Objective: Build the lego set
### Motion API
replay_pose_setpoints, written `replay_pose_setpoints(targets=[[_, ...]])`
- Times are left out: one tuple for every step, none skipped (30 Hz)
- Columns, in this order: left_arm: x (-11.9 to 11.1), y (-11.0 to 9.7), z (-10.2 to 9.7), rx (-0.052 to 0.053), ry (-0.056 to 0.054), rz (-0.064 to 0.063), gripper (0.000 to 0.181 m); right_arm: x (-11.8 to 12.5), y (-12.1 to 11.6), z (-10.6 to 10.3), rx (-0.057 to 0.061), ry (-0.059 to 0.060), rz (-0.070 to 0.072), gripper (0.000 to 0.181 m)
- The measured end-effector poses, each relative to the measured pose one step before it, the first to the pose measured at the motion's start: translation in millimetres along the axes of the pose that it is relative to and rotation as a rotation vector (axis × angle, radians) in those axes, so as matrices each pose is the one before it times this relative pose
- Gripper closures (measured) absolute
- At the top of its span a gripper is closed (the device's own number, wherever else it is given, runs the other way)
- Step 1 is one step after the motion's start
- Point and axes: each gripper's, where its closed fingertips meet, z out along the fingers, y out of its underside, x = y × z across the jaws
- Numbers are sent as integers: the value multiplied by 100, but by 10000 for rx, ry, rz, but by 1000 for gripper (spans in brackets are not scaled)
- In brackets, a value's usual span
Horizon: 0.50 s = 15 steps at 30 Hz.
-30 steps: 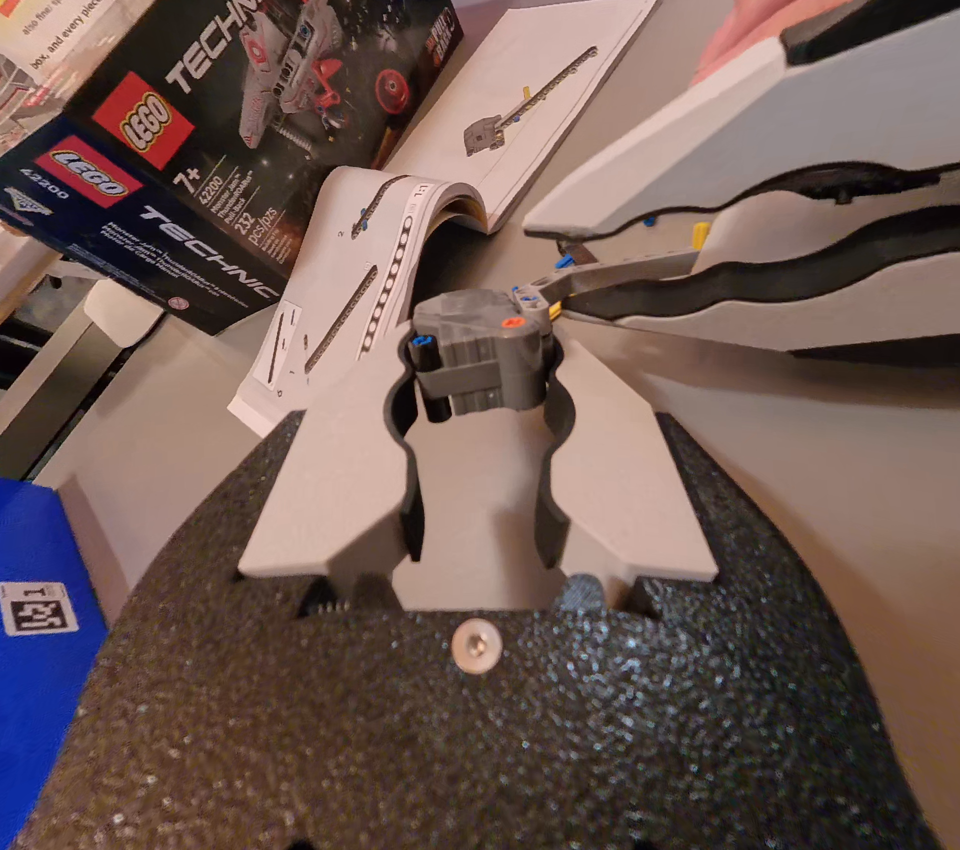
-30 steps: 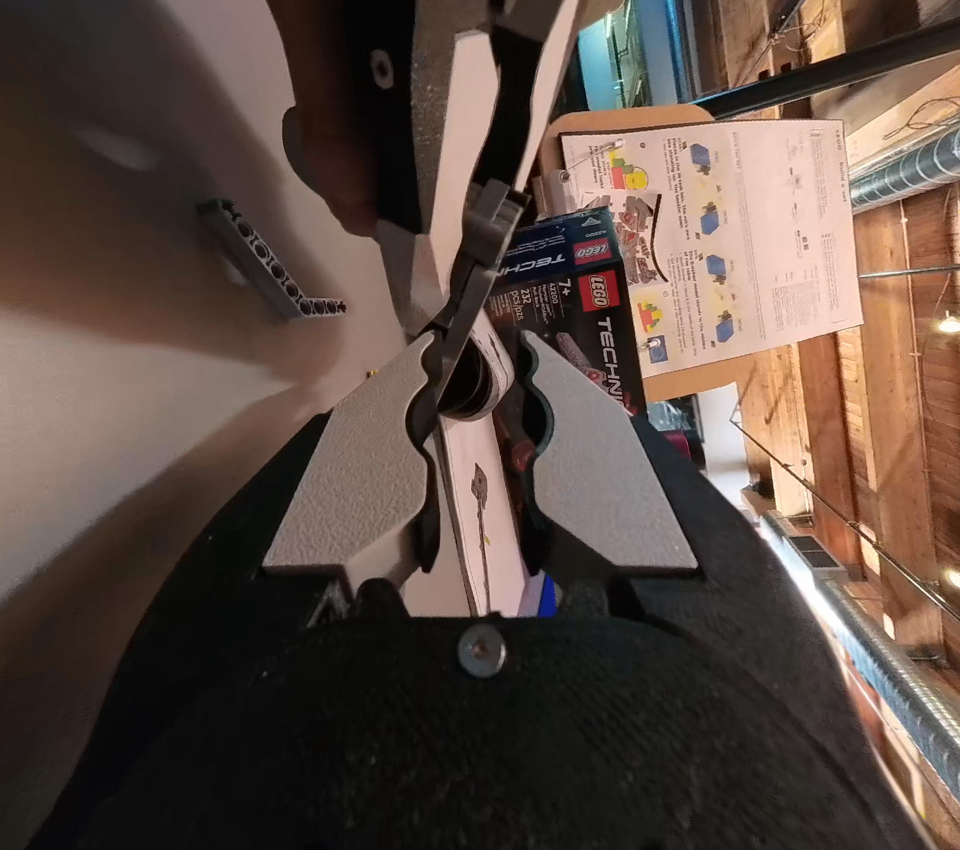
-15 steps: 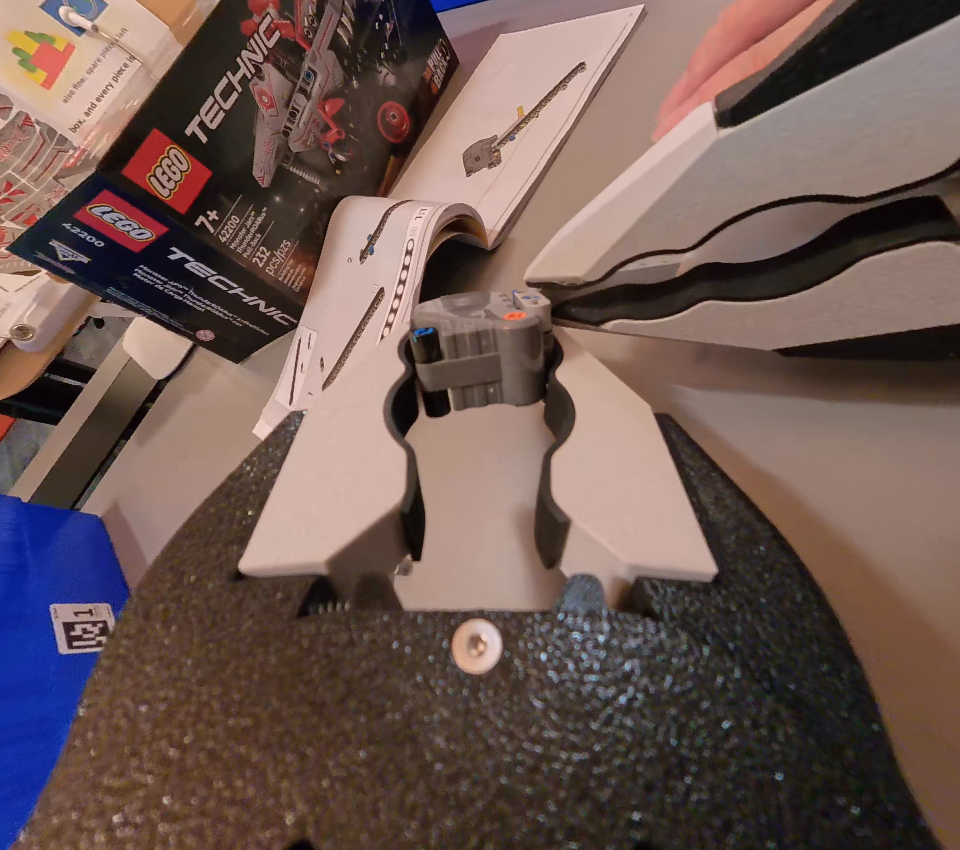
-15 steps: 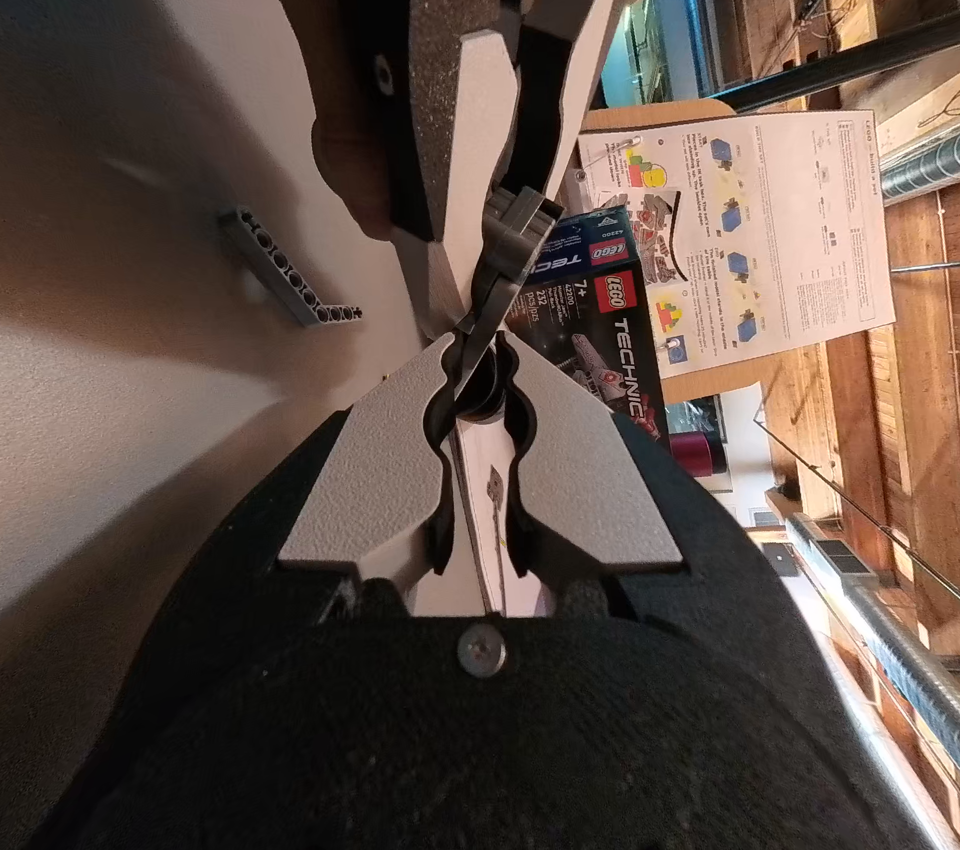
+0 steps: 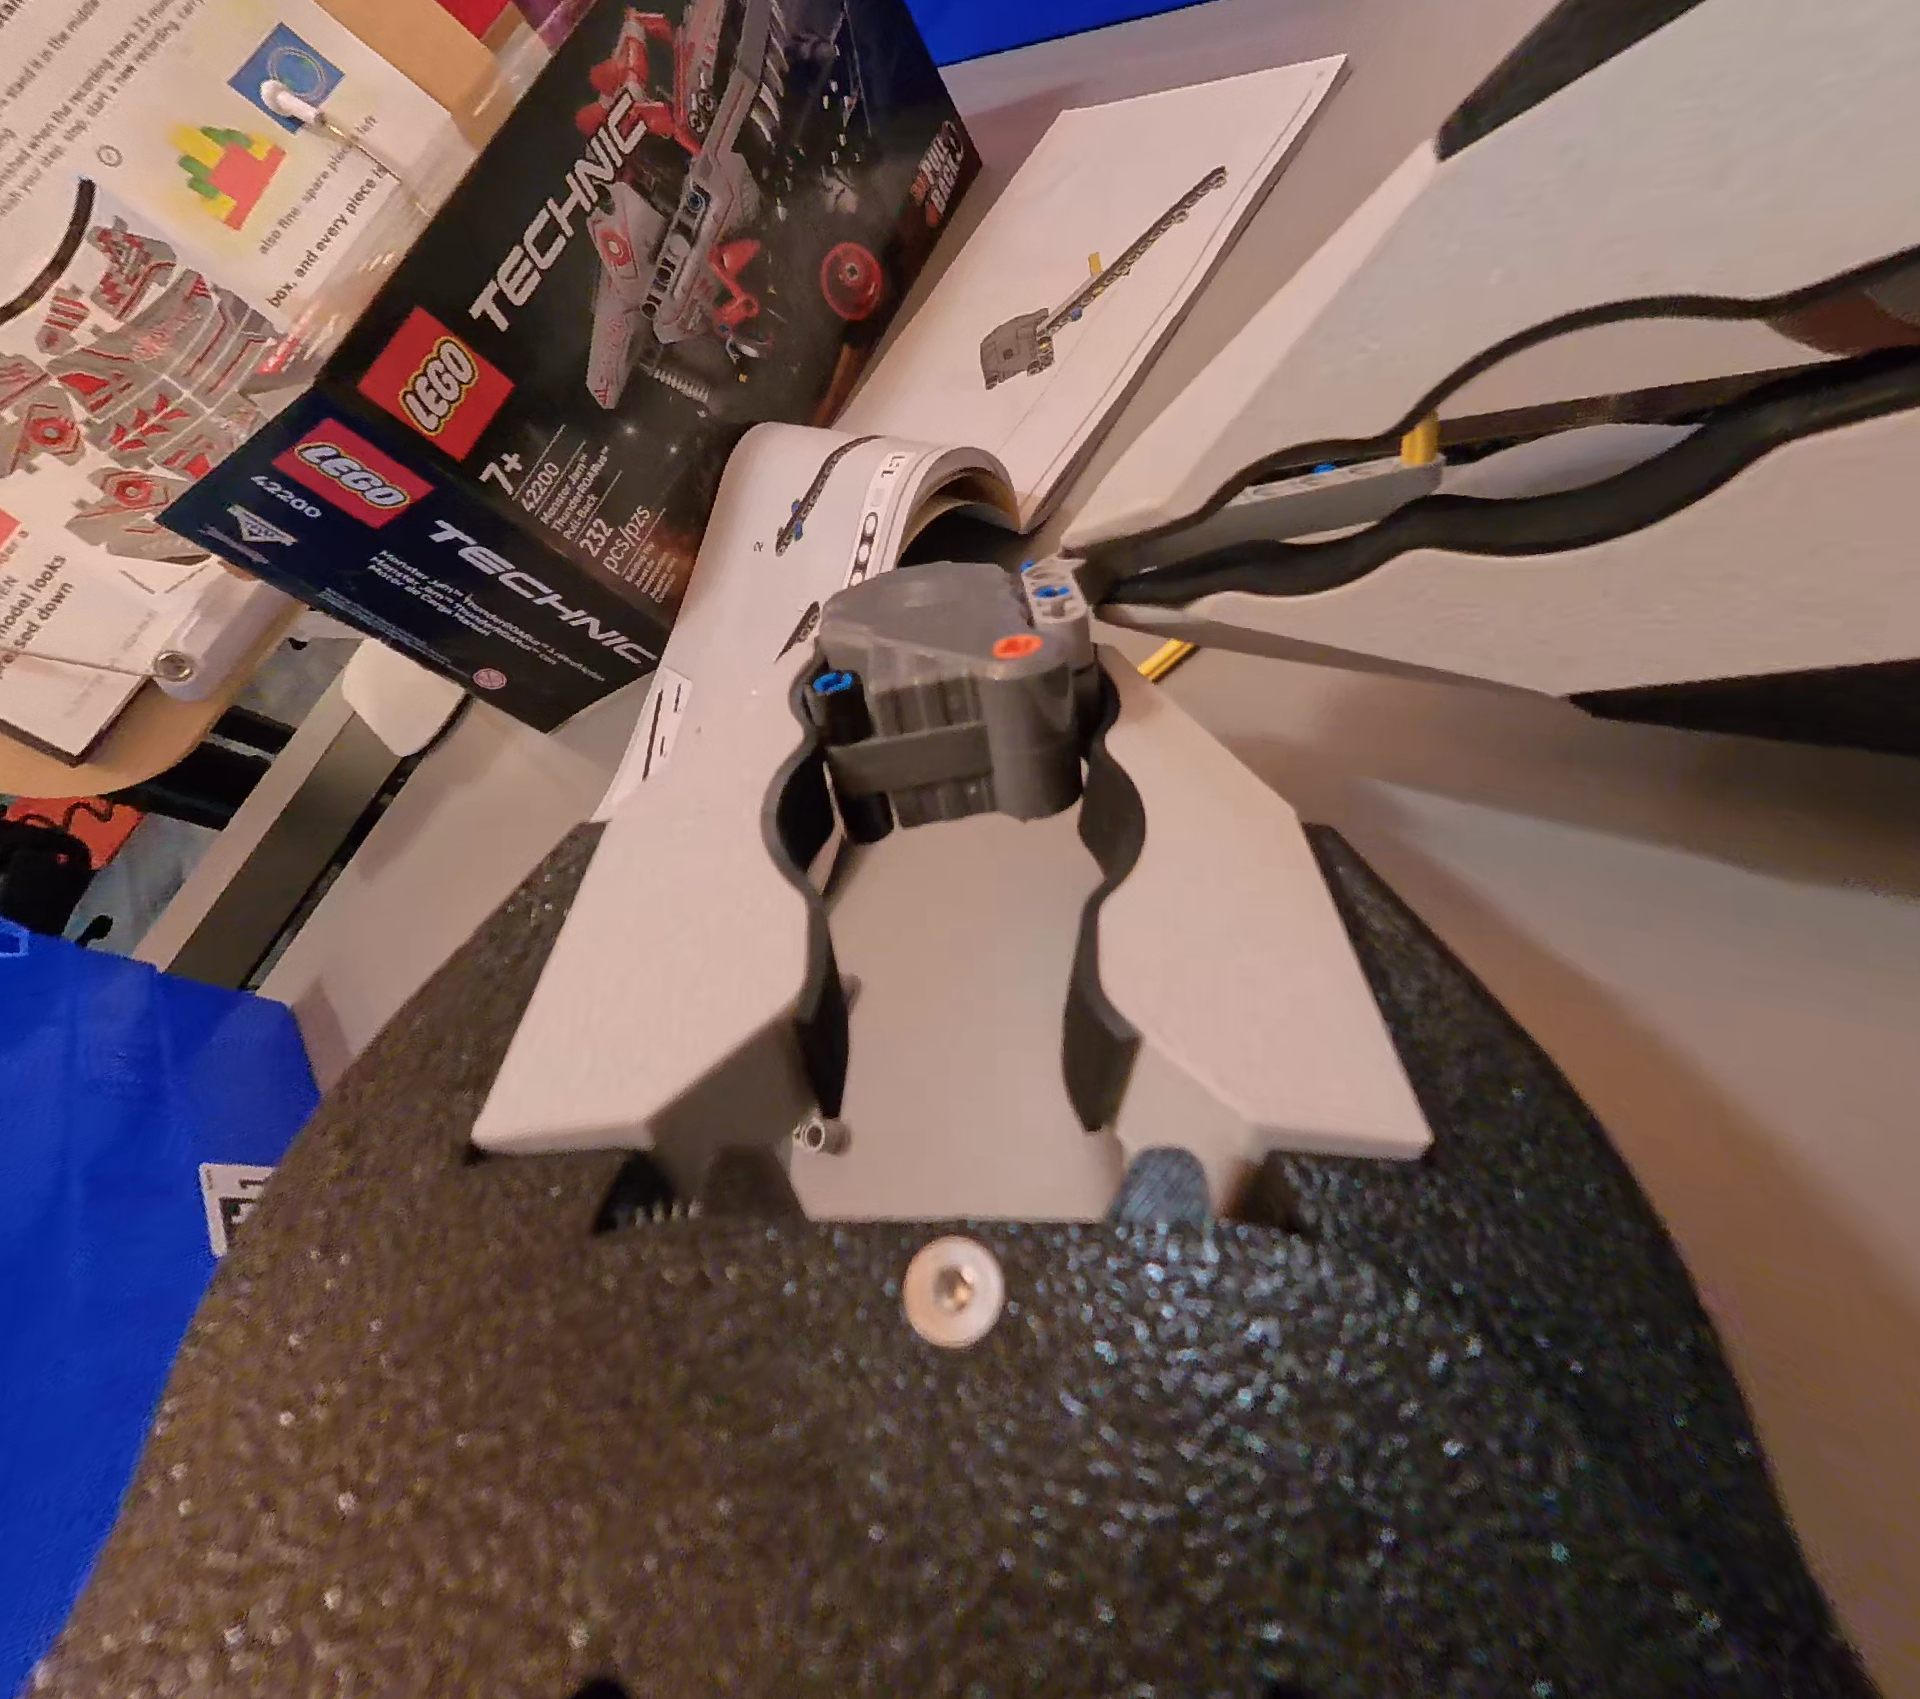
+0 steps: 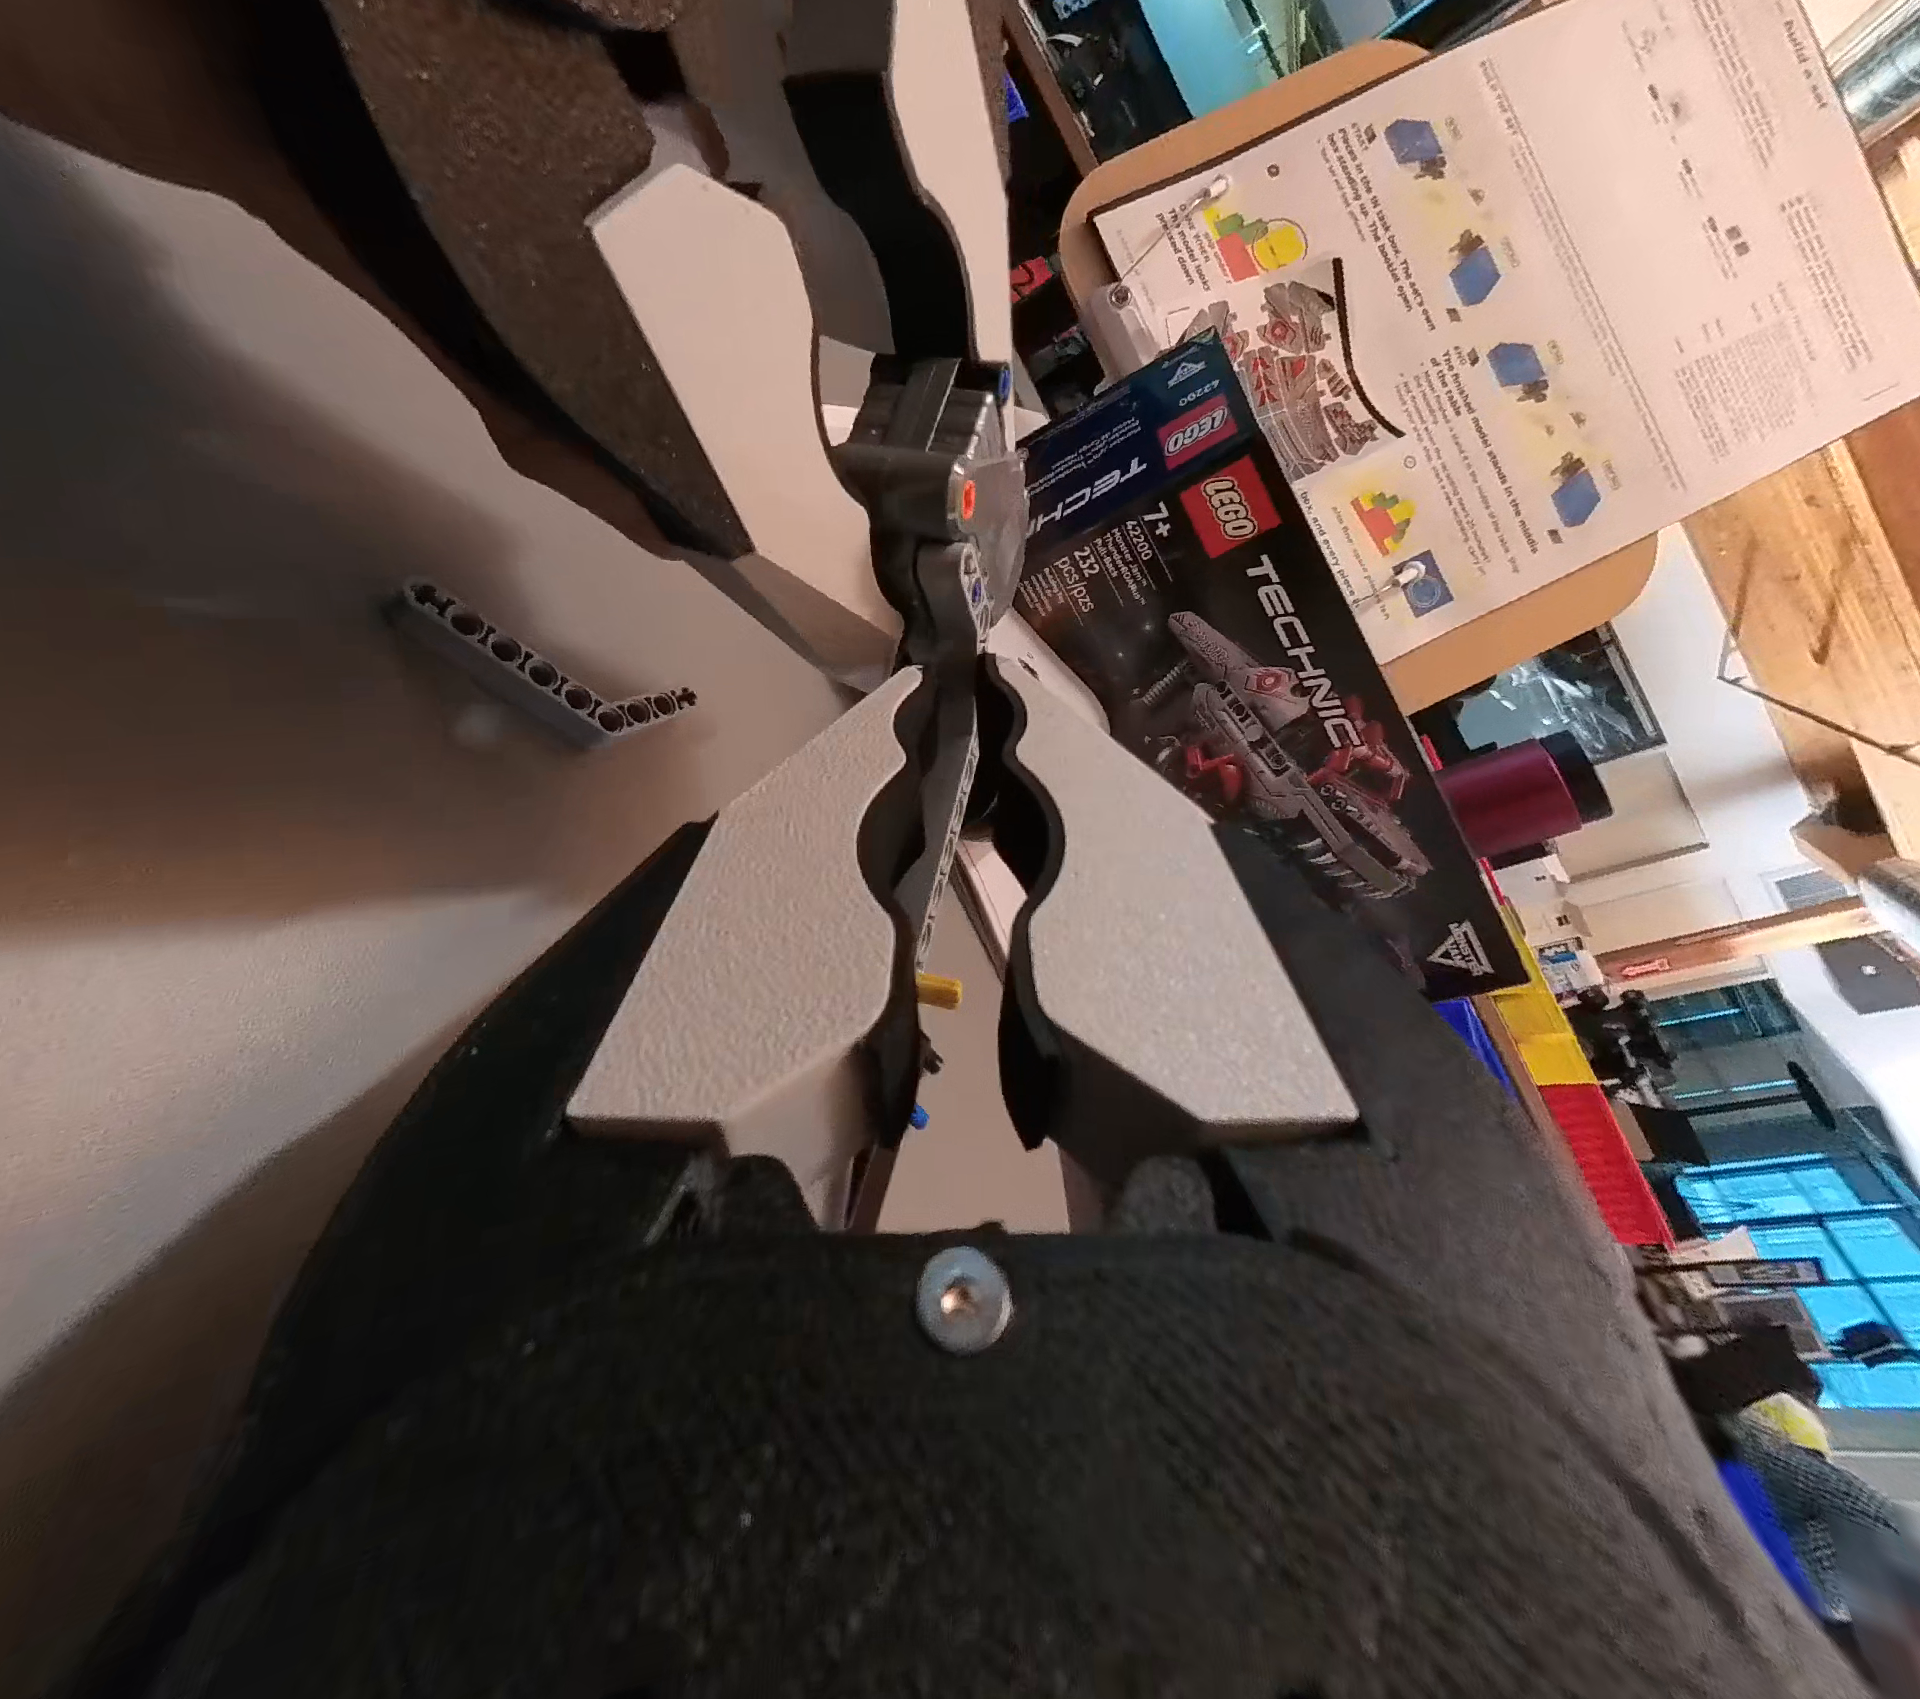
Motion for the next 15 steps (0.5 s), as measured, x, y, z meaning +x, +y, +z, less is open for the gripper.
replay_pose_setpoints(targets=[[-43, -60, -32, 36, -18, -33, 138, 69, -51, -24, 77, -35, 226, 176], [-43, -80, -20, 40, -29, -33, 138, 113, -55, -41, 54, -5, 157, 176], [-40, -28, -17, -1, -37, 9, 138, 22, -29, -2, 35, -19, 111, 176], [-8, 10, 11, -18, -25, -3, 138, -3, 13, 0, 17, -44, 144, 176], [-5, -30, 22, 24, 8, -77, 137, 52, -19, -40, 25, -8, 119, 177], [6, -67, -10, 47, 43, -107, 137, 98, -76, -53, 61, 47, 50, 177], [6, -13, -3, 30, 51, -99, 137, 18, -47, -21, 34, -10, 37, 177], [45, 86, 48, -21, 67, -117, 137, -50, 62, 35, -41, -40, 37, 177], [50, 91, 56, -21, 75, -138, 137, -34, 50, 44, -3, -39, 83, 176], [37, 18, 27, 8, 76, -142, 137, 4, -3, 20, 34, -63, 217, 176], [26, 13, 8, 16, 82, -137, 137, 25, -44, 0, 92, -135, 566, 177], [56, 117, 63, -41, 102, -146, 137, -73, 52, 82, 63, -231, 579, 177], [85, 209, 117, -85, 114, -180, 137, -97, 182, 111, -71, -115, 143, 177], [75, 139, 72, -44, 115, -184, 137, -96, 85, 40, -85, 29, -116, 177], [34, 14, -10, 15, 95, -147, 137, -31, -67, -28, -13, 46, -85, 177]])
